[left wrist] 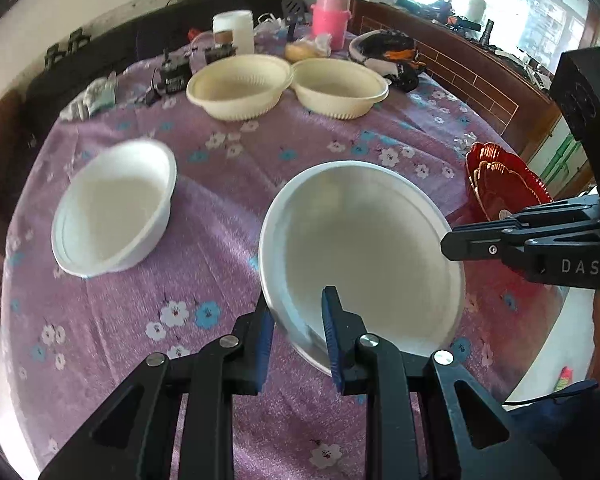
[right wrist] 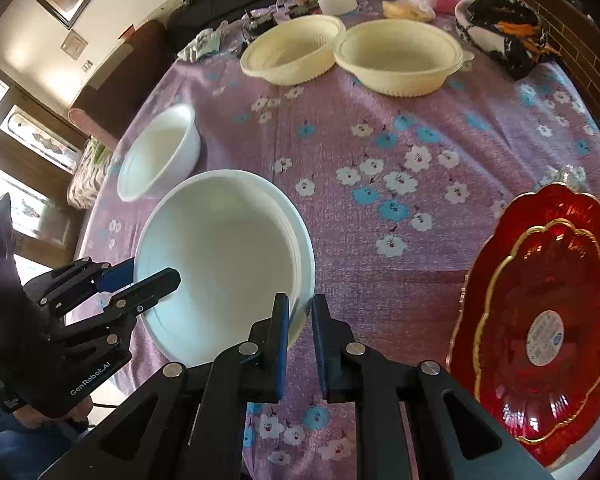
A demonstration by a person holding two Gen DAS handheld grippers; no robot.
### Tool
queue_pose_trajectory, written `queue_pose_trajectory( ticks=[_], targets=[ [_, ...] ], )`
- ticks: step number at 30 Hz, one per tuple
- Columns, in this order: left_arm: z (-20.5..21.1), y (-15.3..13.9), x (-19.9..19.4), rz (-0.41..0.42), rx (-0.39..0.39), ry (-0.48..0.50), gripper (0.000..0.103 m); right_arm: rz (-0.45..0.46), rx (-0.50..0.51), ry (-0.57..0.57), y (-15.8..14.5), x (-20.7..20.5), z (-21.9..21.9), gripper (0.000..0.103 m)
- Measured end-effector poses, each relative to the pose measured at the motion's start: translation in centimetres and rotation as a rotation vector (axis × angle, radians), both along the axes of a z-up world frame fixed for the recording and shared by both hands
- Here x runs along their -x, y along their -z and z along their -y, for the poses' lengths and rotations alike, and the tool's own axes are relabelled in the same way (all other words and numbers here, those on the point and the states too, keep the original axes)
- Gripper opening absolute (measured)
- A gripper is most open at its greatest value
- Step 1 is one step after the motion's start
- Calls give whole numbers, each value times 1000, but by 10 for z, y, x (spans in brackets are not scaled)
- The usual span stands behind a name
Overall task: Organize plates and bowls
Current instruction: 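Carry the white paper bowl with the left gripper over the stacked red plates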
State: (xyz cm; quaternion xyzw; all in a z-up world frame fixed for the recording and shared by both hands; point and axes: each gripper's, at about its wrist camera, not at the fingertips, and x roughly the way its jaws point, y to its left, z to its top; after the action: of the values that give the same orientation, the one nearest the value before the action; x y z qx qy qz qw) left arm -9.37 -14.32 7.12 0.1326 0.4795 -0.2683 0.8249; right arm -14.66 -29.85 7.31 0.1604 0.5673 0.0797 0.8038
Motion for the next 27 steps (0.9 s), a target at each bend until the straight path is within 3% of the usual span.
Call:
queue_pose_trajectory(
  ticks=[17, 27],
  targets=[
    [49, -23, 17, 72, -13, 97, 23, 71, 13, 85, -30, 32, 38, 13],
    [99, -33, 26, 95, -3, 198, 23, 94, 9, 195, -40, 64, 81, 13]
  ],
)
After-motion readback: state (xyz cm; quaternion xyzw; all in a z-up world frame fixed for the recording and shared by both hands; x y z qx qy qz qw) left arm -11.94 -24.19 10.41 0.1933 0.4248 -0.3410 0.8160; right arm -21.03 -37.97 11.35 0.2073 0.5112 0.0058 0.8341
